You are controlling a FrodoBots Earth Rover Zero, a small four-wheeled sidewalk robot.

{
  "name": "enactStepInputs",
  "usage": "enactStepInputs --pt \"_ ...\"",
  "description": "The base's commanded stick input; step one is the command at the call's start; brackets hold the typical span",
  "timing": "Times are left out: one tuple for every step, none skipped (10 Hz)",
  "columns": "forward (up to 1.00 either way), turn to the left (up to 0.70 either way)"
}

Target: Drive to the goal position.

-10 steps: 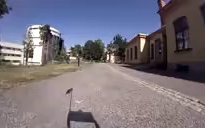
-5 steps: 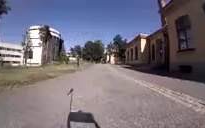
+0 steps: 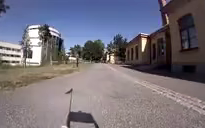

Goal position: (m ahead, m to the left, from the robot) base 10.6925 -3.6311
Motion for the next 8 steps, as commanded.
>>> enactStepInputs --pt "0.70 -0.13" --pt "0.70 -0.10" --pt "0.70 -0.04" --pt "0.70 0.00" --pt "0.70 0.00" --pt "0.70 0.00" --pt "0.70 0.00" --pt "0.70 0.00"
